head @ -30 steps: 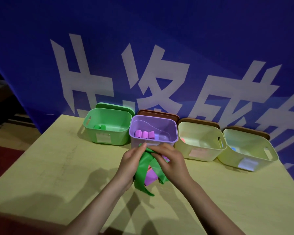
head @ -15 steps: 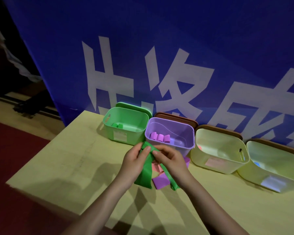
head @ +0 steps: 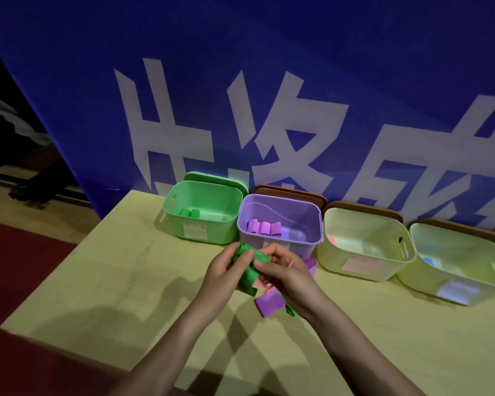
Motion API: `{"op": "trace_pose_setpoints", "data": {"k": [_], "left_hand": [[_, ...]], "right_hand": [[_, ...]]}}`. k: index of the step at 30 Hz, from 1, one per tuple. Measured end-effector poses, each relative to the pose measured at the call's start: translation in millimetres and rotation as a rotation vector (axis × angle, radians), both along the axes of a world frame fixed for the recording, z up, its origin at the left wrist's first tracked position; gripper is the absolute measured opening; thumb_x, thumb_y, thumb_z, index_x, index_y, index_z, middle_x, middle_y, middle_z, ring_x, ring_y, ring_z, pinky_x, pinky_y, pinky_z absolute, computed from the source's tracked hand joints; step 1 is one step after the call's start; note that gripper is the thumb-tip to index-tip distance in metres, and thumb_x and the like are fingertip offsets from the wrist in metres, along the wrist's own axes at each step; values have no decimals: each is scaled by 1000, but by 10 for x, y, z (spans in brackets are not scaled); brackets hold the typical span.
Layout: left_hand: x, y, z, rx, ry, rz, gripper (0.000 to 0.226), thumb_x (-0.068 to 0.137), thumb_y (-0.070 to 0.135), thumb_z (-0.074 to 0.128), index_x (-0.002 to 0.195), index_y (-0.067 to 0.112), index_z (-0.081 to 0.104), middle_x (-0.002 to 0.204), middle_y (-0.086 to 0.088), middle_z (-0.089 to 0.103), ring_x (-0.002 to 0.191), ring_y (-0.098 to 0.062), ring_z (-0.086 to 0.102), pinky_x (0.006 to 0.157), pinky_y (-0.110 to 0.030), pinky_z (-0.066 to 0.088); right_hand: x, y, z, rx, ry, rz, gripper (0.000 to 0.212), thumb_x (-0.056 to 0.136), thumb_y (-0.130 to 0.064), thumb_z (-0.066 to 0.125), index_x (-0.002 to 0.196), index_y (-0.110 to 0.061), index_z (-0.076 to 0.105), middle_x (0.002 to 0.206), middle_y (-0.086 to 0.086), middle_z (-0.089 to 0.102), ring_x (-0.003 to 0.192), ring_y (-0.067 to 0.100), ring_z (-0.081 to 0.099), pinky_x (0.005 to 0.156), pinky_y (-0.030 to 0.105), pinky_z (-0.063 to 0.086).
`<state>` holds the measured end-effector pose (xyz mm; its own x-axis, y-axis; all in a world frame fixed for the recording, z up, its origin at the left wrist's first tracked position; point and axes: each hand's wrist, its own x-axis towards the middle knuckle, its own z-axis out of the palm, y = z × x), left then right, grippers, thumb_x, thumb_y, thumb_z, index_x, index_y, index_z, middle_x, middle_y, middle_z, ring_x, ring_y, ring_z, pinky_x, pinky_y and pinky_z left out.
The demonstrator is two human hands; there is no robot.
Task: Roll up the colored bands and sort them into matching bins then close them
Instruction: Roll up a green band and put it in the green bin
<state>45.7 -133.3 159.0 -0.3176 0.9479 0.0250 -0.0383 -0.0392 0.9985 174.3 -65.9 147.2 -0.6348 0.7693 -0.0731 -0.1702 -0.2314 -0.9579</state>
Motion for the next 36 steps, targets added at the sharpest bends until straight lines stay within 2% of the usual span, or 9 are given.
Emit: {"op": "trace_pose_setpoints", "data": {"k": [5,11,14,18,23,26,30,34,36], "left_hand": [[-6,63,-9,69,99,-69,24,91,24,54,67,28,56,61,11,55,60,-2,48,57,-17,38],[42,184,57,99,62,-62,22,97,6,50,81,17,60,66,12,63,63,0,55,60,-15,43],[52,260,48,69,92,-93,21,96,4,48,82,15,60,66,14,63,63,2,54,59,-14,42],[51,363,-61,-31,64,-108,18,95,13,53,84,3,61,71,3,62,69,-9,55,62,-21,42],[103,478,-63,-198,-111,-177,24,92,29,54,85,18,74,85,1,74,79,-10,66,70,-25,49],[126,543,-73,-283,-99,-189,23,91,30,58,82,23,77,93,-6,75,91,-21,68,83,-37,49],[205,603,-74,-285,-129,-176,21,95,16,54,86,17,73,87,-6,75,81,-19,68,75,-31,50],[258,613,-98,-293,-146,-151,26,97,11,45,87,14,69,81,-4,70,75,-15,63,70,-31,46],[271,584,-95,-292,-174,-190,25,94,22,46,95,14,70,93,-9,72,86,-21,66,77,-36,48]], "right_hand": [[78,2,-16,28,0,-36,13,68,-19,76,76,-20,67,65,9,55,54,15,53,55,26,43],[65,17,-37,-67,116,-113,26,74,-18,72,97,-5,70,79,16,63,63,20,57,61,24,50],[103,46,-12,-85,80,-160,15,77,-19,68,85,-6,71,69,13,61,59,16,56,59,21,47],[149,83,1,78,-61,-278,14,89,-5,63,75,-6,61,53,0,55,49,8,51,52,17,41],[172,124,33,169,-125,-413,20,89,0,61,73,-6,51,53,-2,47,47,6,47,50,15,38],[218,174,13,252,-170,-511,21,85,-8,69,70,-13,54,59,-1,49,57,10,46,55,18,38],[298,210,-43,593,-371,-588,13,78,-25,67,71,-29,56,67,-9,52,63,6,48,59,21,38],[371,171,-57,871,-537,-580,13,82,-32,61,82,-20,64,76,-9,49,68,5,49,62,25,42],[391,130,-51,940,-613,-562,15,82,-32,60,87,-18,66,79,-6,51,69,8,51,62,27,44]]}}
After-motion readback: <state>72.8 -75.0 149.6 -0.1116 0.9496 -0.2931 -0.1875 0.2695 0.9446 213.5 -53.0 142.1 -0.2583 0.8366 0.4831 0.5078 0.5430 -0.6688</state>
